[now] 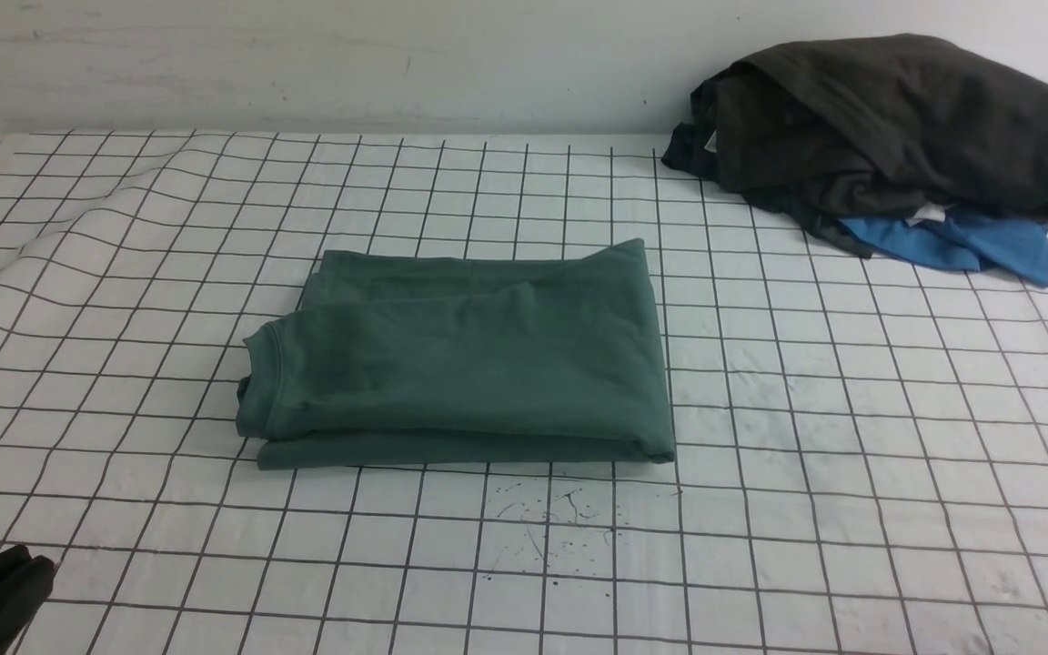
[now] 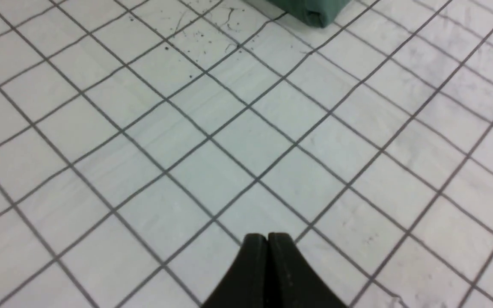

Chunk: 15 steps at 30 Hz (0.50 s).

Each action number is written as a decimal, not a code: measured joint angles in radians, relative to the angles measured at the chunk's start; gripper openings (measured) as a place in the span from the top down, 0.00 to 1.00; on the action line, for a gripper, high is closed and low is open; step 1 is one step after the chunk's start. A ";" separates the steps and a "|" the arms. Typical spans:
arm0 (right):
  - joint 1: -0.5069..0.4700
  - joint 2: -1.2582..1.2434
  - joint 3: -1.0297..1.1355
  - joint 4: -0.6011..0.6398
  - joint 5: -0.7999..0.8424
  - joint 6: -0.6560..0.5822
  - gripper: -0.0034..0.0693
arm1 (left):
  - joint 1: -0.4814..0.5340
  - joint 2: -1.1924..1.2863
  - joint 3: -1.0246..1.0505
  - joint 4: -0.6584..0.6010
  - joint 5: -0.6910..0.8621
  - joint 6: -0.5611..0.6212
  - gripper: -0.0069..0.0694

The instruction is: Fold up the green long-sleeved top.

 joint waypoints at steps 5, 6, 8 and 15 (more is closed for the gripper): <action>-0.148 -0.349 0.125 -0.095 -0.011 0.013 0.97 | 0.000 0.000 0.000 0.000 0.003 0.000 0.88; -0.187 -0.413 0.149 -0.106 -0.014 0.029 0.97 | 0.000 0.000 0.000 0.000 0.003 0.000 0.88; -0.270 -0.452 0.190 -0.115 -0.038 0.077 0.97 | 0.000 -0.001 0.001 -0.003 0.003 0.001 0.88; -0.410 -0.460 0.210 -0.095 -0.109 0.201 0.97 | -0.001 -0.001 0.001 -0.007 0.017 0.001 0.88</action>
